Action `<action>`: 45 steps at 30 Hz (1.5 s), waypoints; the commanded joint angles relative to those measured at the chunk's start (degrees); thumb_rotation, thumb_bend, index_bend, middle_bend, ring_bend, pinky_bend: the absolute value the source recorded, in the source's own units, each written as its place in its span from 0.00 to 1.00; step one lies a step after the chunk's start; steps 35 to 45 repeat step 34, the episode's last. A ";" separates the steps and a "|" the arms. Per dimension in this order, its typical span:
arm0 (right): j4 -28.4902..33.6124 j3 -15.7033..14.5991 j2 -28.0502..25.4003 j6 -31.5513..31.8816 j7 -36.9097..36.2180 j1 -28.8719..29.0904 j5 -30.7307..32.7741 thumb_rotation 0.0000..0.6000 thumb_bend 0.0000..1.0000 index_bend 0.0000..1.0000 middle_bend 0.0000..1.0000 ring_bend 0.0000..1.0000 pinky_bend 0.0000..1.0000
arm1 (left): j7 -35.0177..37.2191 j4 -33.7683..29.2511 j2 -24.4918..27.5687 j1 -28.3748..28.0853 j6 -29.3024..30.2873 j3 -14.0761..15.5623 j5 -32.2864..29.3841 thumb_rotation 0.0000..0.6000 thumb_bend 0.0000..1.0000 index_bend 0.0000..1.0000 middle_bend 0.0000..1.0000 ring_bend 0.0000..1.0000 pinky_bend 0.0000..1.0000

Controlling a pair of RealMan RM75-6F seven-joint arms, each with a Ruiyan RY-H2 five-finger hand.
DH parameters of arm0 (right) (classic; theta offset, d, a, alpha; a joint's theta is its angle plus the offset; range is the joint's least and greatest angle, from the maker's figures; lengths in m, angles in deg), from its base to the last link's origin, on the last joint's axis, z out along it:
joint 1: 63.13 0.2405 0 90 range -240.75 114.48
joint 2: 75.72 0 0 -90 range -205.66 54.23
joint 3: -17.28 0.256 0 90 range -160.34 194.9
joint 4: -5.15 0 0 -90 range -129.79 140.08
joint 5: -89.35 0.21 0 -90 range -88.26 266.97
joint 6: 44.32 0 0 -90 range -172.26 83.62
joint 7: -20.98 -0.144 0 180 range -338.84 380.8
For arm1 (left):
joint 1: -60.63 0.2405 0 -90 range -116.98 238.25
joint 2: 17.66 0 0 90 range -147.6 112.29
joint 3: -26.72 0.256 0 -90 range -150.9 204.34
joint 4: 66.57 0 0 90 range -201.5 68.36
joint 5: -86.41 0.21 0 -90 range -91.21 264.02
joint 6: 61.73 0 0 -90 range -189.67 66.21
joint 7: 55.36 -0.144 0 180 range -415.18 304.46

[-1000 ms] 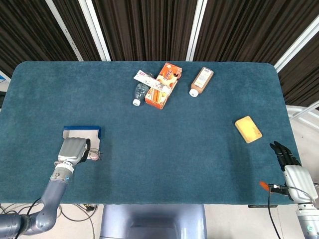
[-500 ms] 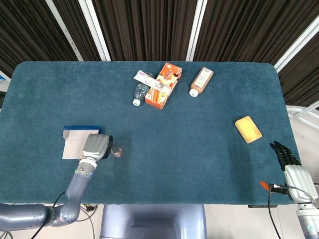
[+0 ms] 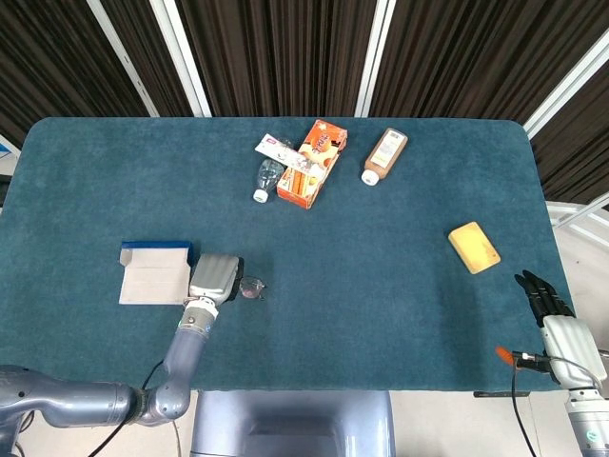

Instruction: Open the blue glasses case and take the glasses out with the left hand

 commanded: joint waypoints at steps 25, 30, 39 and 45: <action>-0.23 -0.01 0.27 0.65 0.85 -0.12 -0.58 1.00 0.14 0.00 0.00 0.00 0.19 | 23.13 -14.91 28.22 20.44 12.70 17.95 35.24 1.00 0.20 0.00 0.01 0.02 0.20; -0.77 0.06 0.81 1.68 1.92 -0.23 -1.56 1.00 0.14 0.00 0.00 0.00 0.19 | 28.65 -11.39 33.00 27.04 18.42 23.91 44.27 1.00 0.08 0.00 0.00 0.00 0.03; -1.46 0.11 1.37 2.74 2.59 -0.44 -2.36 1.00 0.14 0.00 0.00 0.00 0.19 | 32.37 -7.06 34.02 32.67 24.17 26.07 48.25 1.00 0.07 0.00 0.00 0.00 0.03; -1.46 0.11 1.37 2.74 2.59 -0.44 -2.36 1.00 0.14 0.00 0.00 0.00 0.19 | 32.37 -7.06 34.02 32.67 24.17 26.07 48.25 1.00 0.07 0.00 0.00 0.00 0.03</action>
